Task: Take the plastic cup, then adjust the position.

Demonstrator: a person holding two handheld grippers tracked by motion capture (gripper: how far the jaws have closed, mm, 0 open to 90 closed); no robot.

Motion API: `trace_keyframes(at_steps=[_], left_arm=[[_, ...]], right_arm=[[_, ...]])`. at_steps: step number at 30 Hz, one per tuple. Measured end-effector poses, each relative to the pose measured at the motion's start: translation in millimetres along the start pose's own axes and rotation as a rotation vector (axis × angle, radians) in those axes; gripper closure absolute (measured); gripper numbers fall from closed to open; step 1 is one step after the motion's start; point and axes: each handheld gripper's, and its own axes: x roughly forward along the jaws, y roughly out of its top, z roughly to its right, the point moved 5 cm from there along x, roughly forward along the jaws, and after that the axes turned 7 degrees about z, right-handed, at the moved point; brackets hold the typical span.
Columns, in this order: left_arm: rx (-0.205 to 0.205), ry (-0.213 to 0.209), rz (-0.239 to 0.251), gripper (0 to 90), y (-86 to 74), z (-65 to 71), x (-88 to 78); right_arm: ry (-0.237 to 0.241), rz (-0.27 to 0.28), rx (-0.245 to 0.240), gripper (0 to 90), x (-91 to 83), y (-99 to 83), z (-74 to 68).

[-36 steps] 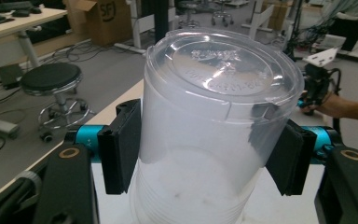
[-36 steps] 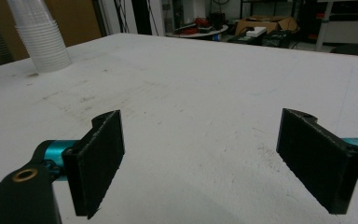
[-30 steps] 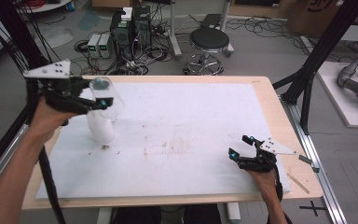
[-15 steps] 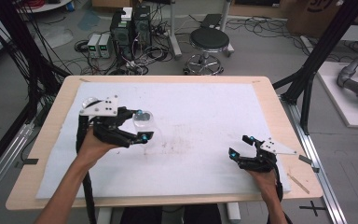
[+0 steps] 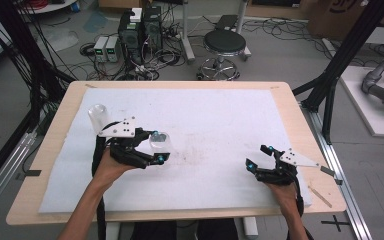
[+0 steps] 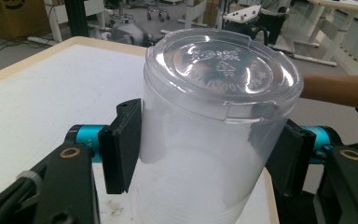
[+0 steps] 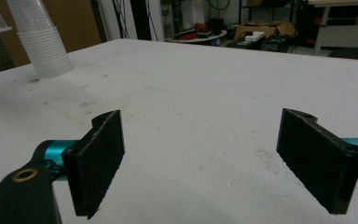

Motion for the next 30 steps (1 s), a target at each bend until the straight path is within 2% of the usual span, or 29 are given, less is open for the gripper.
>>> trace_keyframes(at_steps=[9, 13, 18, 22, 24, 28, 30], left_arm=[[-0.004, -0.013, 0.003, 35.2, -5.3, -3.8, 0.3], [-0.011, -0.006, 0.015, 35.2, -5.5, -7.1, -1.8], [-0.013, 0.000, 0.025, 35.3, -4.1, -6.8, -5.4], [-0.017, 0.002, 0.030, 35.3, -4.0, -7.4, -6.5], [-0.012, 0.003, 0.028, 35.4, -3.8, -7.4, -7.4], [-0.012, 0.002, 0.028, 35.4, -3.3, -7.3, -8.5], [-0.012, -0.002, 0.032, 35.5, -2.6, -7.1, -8.2]], right_arm=[[0.001, -0.009, -0.004, 14.9, 0.7, -0.3, -0.1], [-0.001, 0.002, -0.016, 14.9, -0.2, 0.0, -0.2], [0.007, -0.010, 0.008, 14.9, 0.3, -0.3, 0.0], [0.012, -0.014, 0.003, 14.9, 1.2, -0.2, 1.0], [0.013, -0.009, 0.015, 14.9, 0.9, 0.1, 1.7], [0.029, -0.005, 0.033, 14.9, 0.2, 0.7, 3.0], [0.062, -0.009, 0.032, 14.9, 0.5, 1.5, 1.5]])
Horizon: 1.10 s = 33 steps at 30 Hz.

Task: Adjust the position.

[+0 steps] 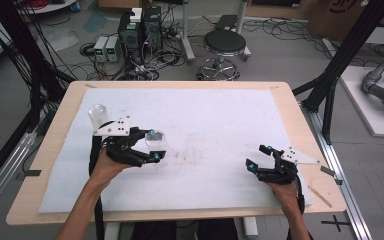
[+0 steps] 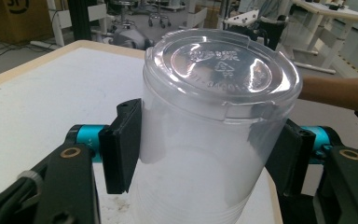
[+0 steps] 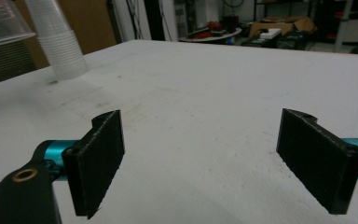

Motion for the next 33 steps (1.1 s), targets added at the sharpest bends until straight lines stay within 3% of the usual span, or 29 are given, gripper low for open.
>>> trace_keyframes(at_steps=[8, 16, 24, 33], left_arm=[[0.004, -0.012, 0.022, 35.8, 5.3, 2.2, 0.9], [0.015, -0.037, 0.028, 35.9, 13.5, 9.6, 7.9], [0.020, -0.065, 0.036, 35.9, 18.8, 15.6, 16.5], [0.033, -0.117, 0.038, 35.9, 28.3, 26.6, 39.4]], right_arm=[[0.159, 0.037, -0.042, 15.0, 5.7, 33.5, -21.6], [0.344, 0.026, -0.064, 15.1, 25.8, 61.5, -49.7], [0.458, 0.001, -0.080, 15.1, 44.1, 78.1, -73.1], [0.574, -0.039, -0.116, 15.1, 70.3, 81.0, -104.4]])
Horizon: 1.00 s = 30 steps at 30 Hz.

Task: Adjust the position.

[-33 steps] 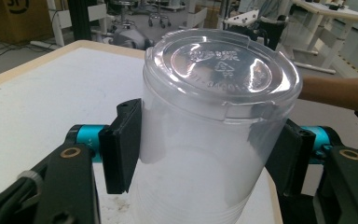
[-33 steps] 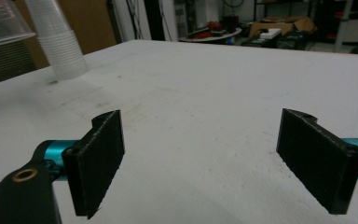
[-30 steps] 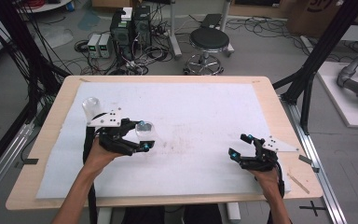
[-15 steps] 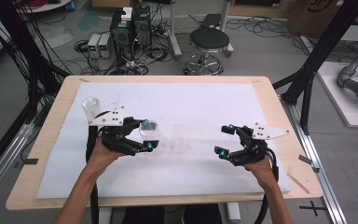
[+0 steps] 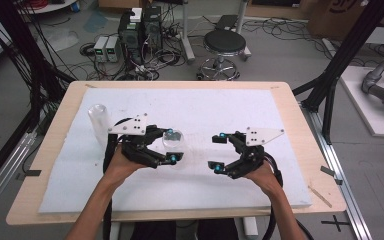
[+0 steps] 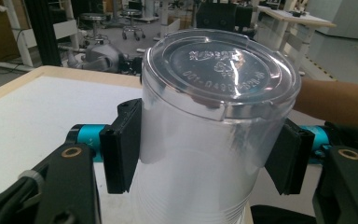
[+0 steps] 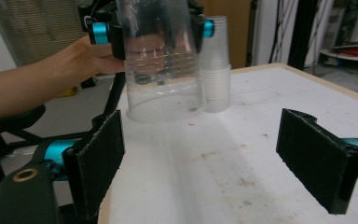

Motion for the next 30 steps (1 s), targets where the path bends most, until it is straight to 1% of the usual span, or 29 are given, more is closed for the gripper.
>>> trace_keyframes(at_steps=[4, 10, 16, 20, 22, 27, 30], left_arm=[[-0.003, -0.019, 0.011, 35.9, 1.3, 2.3, 9.1], [-0.004, -0.047, 0.017, 35.9, 2.8, 6.0, 20.2], [-0.003, -0.065, 0.020, 36.0, 4.5, 9.5, 27.2], [-0.001, -0.073, 0.014, 36.0, 3.6, 10.7, 29.7], [-0.003, -0.075, 0.018, 36.0, 3.5, 11.3, 30.6], [-0.008, -0.085, 0.035, 36.0, 5.1, 11.6, 30.3], [-0.008, -0.083, 0.036, 36.0, 5.5, 11.3, 29.4]], right_arm=[[0.048, -0.009, -0.005, 15.1, 15.8, 1.5, -5.8], [0.100, -0.014, -0.008, 15.1, 32.4, 2.0, -12.8], [0.122, -0.004, -0.008, 15.2, 41.1, 1.9, -15.9], [0.132, 0.006, 0.001, 15.5, 42.6, 2.8, -17.1], [0.135, 0.015, 0.004, 15.8, 43.4, 3.4, -17.2], [0.139, 0.018, -0.005, 19.5, 44.8, 3.7, -17.6], [0.143, 0.020, -0.007, 22.4, 45.3, 3.6, -17.6]])
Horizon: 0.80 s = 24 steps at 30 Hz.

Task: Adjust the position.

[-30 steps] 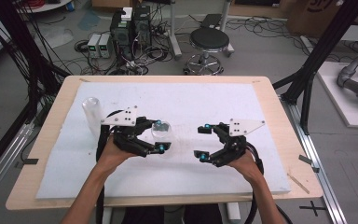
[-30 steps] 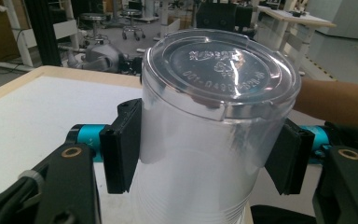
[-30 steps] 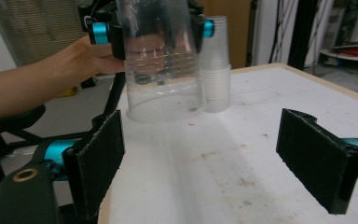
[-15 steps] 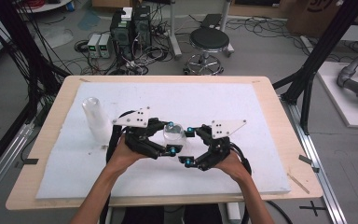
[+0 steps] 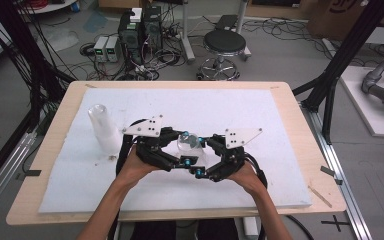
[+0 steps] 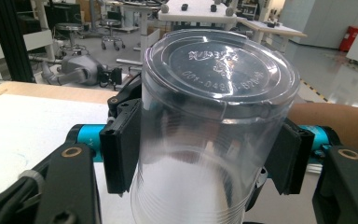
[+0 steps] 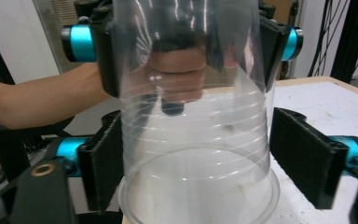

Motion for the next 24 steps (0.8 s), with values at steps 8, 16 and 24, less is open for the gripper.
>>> trace_keyframes(at_steps=[8, 16, 24], left_arm=[[0.001, 0.000, -0.005, 36.0, -0.1, -0.4, -1.8], [-0.001, -0.004, -0.007, 34.6, -1.2, -0.4, -2.0], [-0.004, 0.010, -0.007, 23.3, -1.3, -1.3, -1.8]], right_arm=[[0.018, 0.001, -0.016, 29.9, 0.0, 0.6, -1.6], [0.022, -0.004, -0.021, 31.5, 0.2, 0.4, -1.9], [0.021, 0.001, -0.021, 32.7, -0.7, 0.8, -2.3]])
